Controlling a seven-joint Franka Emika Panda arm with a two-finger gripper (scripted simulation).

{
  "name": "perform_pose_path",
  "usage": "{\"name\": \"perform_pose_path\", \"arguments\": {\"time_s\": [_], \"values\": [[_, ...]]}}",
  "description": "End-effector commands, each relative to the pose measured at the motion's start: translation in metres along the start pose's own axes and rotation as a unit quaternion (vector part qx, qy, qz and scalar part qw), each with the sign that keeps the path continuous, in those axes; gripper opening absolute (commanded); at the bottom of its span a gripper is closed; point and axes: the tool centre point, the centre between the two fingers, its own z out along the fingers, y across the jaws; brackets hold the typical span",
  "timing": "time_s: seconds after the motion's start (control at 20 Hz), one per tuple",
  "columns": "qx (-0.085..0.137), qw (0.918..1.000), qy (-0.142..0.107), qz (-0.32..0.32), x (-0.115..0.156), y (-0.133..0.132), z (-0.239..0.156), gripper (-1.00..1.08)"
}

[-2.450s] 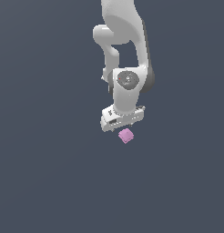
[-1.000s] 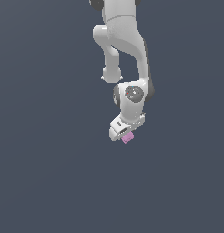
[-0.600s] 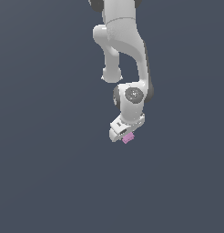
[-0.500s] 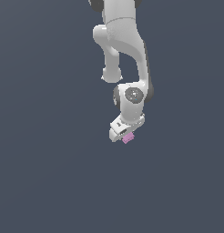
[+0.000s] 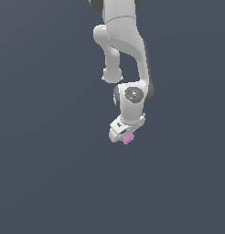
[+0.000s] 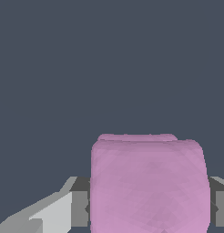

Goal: Pick up the object and move it to a goal position.

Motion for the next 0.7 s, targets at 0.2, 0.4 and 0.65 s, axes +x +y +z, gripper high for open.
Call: {"name": "perform_pose_path", "arguments": {"time_s": [0.2, 0.4, 0.65], "values": [[-0.005, 0.9996, 0.021, -0.017, 0.003, 0.015, -0.019, -1.00], [-0.010, 0.9985, 0.042, -0.034, 0.006, 0.029, -0.038, -1.00], [-0.017, 0.9952, 0.074, -0.061, 0.010, 0.050, -0.068, -1.00]]}}
